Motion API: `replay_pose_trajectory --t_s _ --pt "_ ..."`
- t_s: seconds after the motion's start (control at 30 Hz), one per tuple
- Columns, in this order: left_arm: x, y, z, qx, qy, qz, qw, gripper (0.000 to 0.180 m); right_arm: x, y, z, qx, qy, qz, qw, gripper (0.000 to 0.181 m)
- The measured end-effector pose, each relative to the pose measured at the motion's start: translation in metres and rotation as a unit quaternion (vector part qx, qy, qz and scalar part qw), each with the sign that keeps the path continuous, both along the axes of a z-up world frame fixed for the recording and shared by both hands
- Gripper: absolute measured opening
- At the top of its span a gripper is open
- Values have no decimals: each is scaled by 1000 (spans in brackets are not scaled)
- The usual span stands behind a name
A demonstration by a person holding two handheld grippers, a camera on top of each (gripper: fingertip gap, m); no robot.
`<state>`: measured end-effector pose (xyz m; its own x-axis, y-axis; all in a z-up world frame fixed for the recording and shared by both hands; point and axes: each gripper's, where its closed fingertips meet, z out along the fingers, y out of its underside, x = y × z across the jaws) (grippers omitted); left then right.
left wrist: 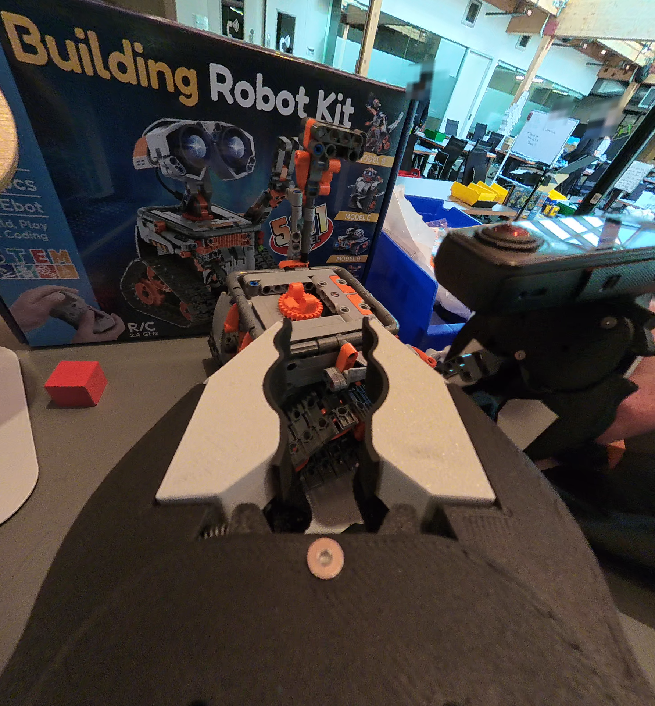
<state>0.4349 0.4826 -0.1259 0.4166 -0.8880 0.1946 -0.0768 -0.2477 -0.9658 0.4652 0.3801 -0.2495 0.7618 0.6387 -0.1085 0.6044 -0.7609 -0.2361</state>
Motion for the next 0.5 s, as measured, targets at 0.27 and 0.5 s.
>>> replay_pose_trajectory --t_s 0.27,0.5 --pt "0 -4 3 0 -25 -6 1000 31 5 -5 21 13 60 -57 997 26" --pt "3 -15 13 10 -49 -14 999 32 15 8 83 87 187 -153 966 27"
